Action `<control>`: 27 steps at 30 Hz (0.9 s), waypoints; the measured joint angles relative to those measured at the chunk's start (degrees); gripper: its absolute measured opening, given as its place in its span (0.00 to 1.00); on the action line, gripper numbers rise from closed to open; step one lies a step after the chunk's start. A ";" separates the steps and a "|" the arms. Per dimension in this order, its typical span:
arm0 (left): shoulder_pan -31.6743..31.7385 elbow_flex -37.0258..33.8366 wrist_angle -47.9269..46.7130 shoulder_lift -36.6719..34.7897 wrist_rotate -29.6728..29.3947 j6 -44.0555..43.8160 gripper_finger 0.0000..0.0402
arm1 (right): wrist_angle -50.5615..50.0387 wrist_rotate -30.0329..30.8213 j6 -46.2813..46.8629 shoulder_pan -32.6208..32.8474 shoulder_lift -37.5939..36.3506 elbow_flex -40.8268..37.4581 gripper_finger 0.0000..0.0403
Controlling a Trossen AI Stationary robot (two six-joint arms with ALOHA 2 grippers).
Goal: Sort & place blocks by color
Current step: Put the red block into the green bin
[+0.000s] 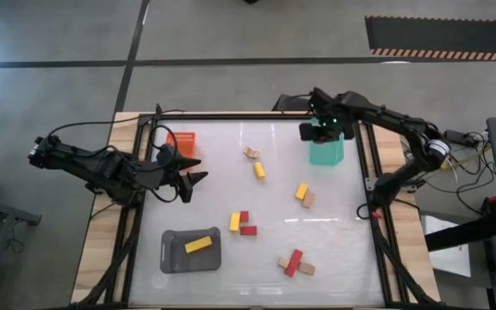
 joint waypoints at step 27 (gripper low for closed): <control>0.00 0.00 -0.61 0.00 0.00 0.10 0.53 | 0.58 2.51 -8.26 -6.41 14.66 -0.07 0.33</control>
